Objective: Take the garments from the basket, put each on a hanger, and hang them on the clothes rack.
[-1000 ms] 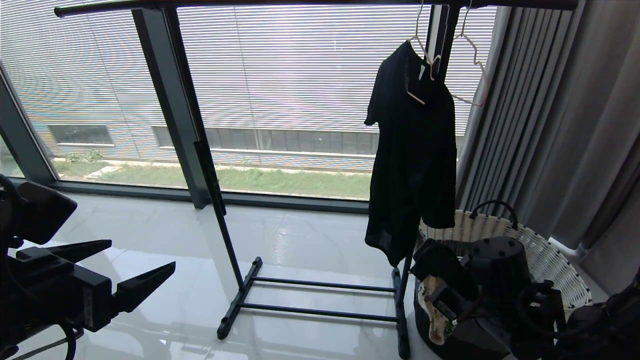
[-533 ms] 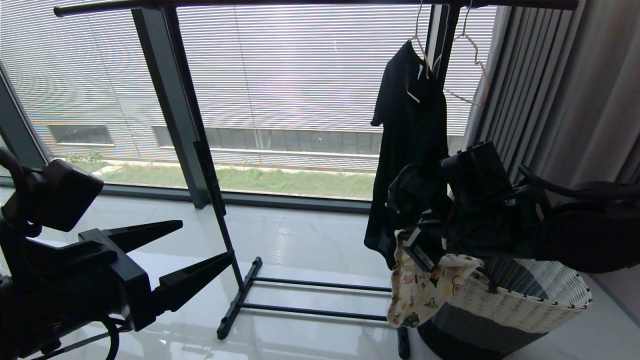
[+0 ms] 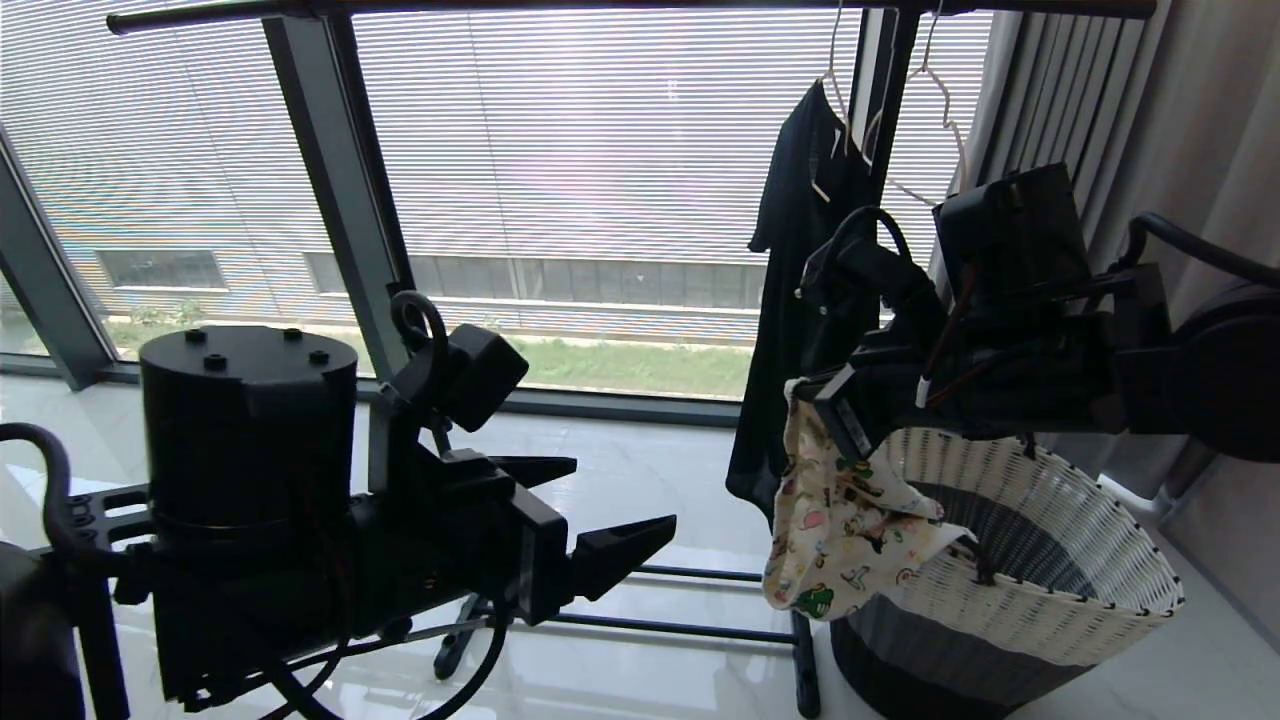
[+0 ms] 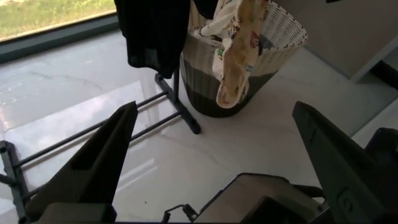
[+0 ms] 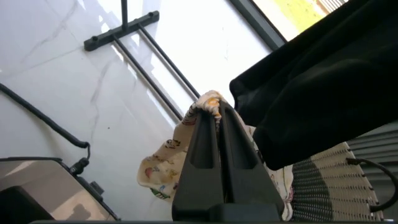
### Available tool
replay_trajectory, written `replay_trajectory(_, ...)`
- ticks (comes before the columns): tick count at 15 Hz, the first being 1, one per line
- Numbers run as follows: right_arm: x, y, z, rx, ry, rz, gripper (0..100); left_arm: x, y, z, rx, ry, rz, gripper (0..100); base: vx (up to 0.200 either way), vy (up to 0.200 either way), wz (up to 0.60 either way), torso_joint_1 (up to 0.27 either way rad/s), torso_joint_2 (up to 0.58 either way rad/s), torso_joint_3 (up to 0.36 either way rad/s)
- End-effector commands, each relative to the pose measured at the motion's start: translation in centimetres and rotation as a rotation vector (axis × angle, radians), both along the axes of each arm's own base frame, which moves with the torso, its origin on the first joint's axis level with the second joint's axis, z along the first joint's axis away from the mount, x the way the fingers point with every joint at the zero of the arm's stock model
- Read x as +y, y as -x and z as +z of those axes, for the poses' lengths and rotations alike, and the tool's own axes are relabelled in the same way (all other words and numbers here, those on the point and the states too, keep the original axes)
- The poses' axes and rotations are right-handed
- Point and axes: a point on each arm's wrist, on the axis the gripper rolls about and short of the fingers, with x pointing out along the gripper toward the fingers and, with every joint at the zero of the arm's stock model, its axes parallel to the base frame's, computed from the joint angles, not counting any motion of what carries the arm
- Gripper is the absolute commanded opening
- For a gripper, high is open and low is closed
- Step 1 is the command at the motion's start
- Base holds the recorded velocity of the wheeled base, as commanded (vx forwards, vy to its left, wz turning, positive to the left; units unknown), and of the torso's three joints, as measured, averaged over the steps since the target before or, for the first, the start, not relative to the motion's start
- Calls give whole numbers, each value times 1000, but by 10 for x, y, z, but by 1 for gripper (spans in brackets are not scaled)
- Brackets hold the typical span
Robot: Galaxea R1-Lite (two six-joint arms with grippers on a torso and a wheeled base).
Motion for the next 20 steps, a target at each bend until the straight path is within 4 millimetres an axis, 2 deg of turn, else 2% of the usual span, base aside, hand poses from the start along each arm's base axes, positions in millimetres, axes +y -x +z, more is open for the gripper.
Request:
replay_trajectory(1,-5,3,8,-17,-12,-9,0,-51,-38,-27,131,-4,-20,100,0,0,0,0,0,0)
replay_trajectory(3,-11,5,12,-20,-16,-22,0,-74,-66,-40,153,56,10,100,0,0,0,0,0,0)
replay_trajectory(4,-12,6,12,-17,-15,-22,0,-79,-74,-46,151,61,12,100,0,0,0,0,0,0)
replay_trajectory(5,-12,6,13,-12,-21,-26,0,-87,-85,-60,155,55,15,100,0,0,0,0,0,0)
replay_trajectory(8,-13,7,15,-13,-30,-29,0,-103,-102,-77,172,46,0,100,0,0,0,0,0,0)
replay_trajectory(11,-13,10,19,-24,-41,-24,0,-114,-117,-103,210,19,-7,100,0,0,0,0,0,0)
replay_trajectory(13,-12,16,26,-33,-62,-14,0,-124,-131,-137,217,-48,-20,100,0,0,0,0,0,0)
replay_trajectory(15,-15,21,33,-35,-70,-13,0,-112,-140,-157,213,-120,-14,100,0,0,0,0,0,0)
replay_trajectory(17,-18,24,36,-38,-78,-14,0,-96,-138,-171,214,-196,-22,100,0,0,0,0,0,0)
replay_trajectory(20,-16,26,37,-30,-96,-13,0,-86,-129,-177,233,-235,-31,100,0,0,0,0,0,0)
